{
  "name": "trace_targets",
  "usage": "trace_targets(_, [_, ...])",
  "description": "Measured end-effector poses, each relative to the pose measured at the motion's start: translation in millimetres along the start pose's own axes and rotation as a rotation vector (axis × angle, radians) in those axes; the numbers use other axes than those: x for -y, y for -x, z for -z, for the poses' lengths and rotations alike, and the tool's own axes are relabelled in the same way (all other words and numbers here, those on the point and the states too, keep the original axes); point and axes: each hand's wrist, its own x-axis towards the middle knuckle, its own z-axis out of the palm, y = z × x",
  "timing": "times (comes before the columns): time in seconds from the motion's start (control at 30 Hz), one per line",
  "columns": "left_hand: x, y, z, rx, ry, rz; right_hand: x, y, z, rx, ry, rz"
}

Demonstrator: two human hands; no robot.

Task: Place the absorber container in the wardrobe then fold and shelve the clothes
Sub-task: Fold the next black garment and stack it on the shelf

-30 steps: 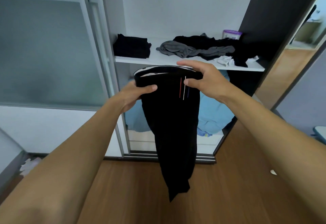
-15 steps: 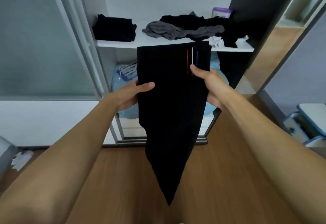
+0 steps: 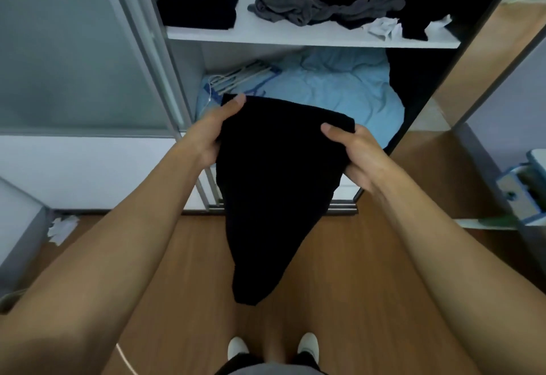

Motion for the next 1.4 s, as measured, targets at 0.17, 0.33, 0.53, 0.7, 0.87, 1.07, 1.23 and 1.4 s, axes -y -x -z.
trace_targets(0.17, [48.2, 15.1, 32.4, 0.185, 0.055, 0.2, 2.0, -2.2, -11.1, 0.086, -0.102, -0.144])
trace_targets(0.33, [49.5, 8.4, 12.3, 0.056, -0.025, 0.061, 1.3, -1.8, 1.3, 0.023, -0.368, -0.19])
trace_targets(0.53, [41.4, 5.5, 7.2, -0.019, -0.039, 0.199, -60.1, 24.4, -4.1, 0.04, -0.056, -0.185])
trace_targets(0.7, [43.2, 9.4, 27.3, -0.077, 0.096, 0.215, -43.4, 19.2, -18.3, -0.118, -0.098, -0.073])
trace_targets(0.87, [59.8, 20.6, 39.9, 0.143, 0.161, 0.143, -23.1, 17.0, -23.5, -0.114, -0.269, -0.162])
trace_targets(1.07, [67.4, 21.7, 18.7, -0.148, 0.067, 0.075, -10.5, 22.1, 1.0, -0.014, -0.296, -0.25])
trace_targets(1.23, [54.6, 17.6, 0.0, -0.075, 0.243, 0.119, -36.9, 35.0, 5.2, 0.04, 0.029, -0.117])
trace_targets(1.4, [84.0, 29.7, 2.0, 0.092, 0.217, 0.149, -46.5, 35.0, -4.7, -0.083, -0.104, -0.118])
